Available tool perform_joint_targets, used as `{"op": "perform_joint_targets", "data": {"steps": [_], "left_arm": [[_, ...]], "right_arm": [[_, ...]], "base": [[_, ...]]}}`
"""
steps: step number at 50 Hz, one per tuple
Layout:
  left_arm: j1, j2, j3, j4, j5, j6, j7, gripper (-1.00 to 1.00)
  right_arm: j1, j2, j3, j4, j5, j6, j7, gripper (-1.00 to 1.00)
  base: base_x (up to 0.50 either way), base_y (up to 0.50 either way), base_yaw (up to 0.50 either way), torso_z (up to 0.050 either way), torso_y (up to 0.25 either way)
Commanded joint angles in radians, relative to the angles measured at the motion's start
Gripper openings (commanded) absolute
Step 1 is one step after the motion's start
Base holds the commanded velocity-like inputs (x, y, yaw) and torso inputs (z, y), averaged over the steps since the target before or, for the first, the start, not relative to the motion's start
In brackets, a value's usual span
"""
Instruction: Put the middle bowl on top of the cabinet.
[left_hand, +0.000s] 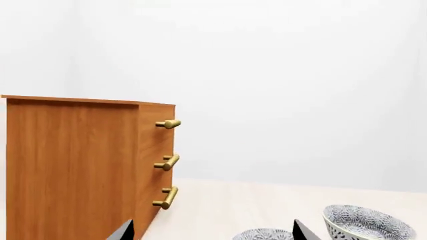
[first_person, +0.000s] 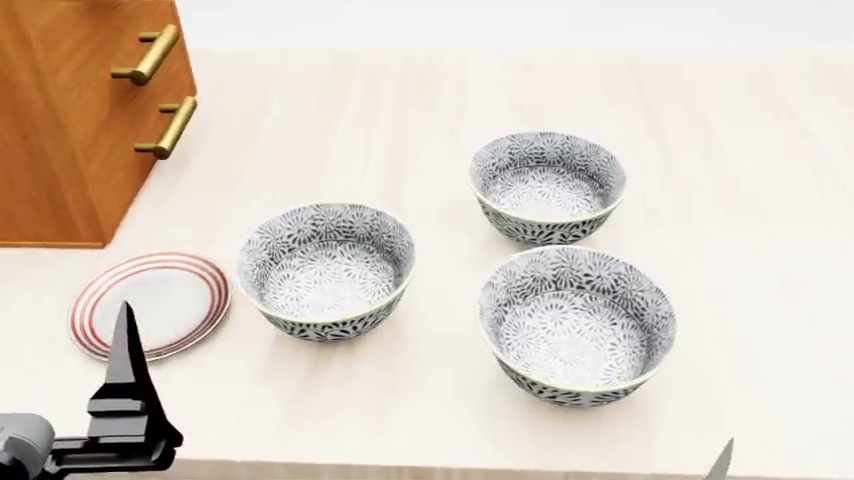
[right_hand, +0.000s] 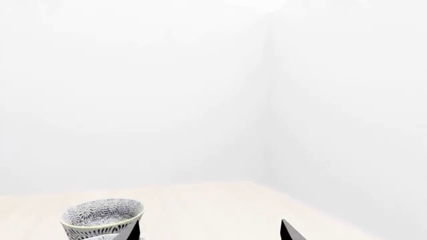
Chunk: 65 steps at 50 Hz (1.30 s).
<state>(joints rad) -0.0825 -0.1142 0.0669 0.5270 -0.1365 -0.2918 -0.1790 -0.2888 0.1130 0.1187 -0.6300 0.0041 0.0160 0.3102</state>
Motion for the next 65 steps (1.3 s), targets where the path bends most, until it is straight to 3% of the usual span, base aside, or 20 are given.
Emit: {"op": "perform_joint_targets", "data": {"steps": [1, 22, 51, 65], "left_arm": [[-0.004, -0.015, 0.022, 0.008, 0.006, 0.004, -0.019, 1.00], [-0.012, -0.036, 0.019, 0.025, -0.028, -0.002, -0.037, 1.00], [-0.015, -0.053, 0.043, 0.018, -0.045, -0.004, -0.064, 1.00], [-0.018, -0.063, 0.044, 0.023, -0.058, -0.007, -0.076, 1.00]], "right_arm": [[-0.035, 0.012, 0.017, -0.052, 0.025, -0.023, 0.031, 1.00], [-0.039, 0.034, -0.001, -0.078, 0.002, -0.011, 0.064, 1.00], [-0.048, 0.052, 0.002, -0.089, 0.032, -0.016, 0.101, 1.00], [-0.065, 0.063, 0.003, -0.100, 0.034, -0.031, 0.116, 1.00]], "base": [[0.00, 0.00, 0.00, 0.000, 0.000], [0.00, 0.40, 0.00, 0.000, 0.000], [0.00, 0.05, 0.00, 0.000, 0.000], [0.49, 0.00, 0.00, 0.000, 0.000]]}}
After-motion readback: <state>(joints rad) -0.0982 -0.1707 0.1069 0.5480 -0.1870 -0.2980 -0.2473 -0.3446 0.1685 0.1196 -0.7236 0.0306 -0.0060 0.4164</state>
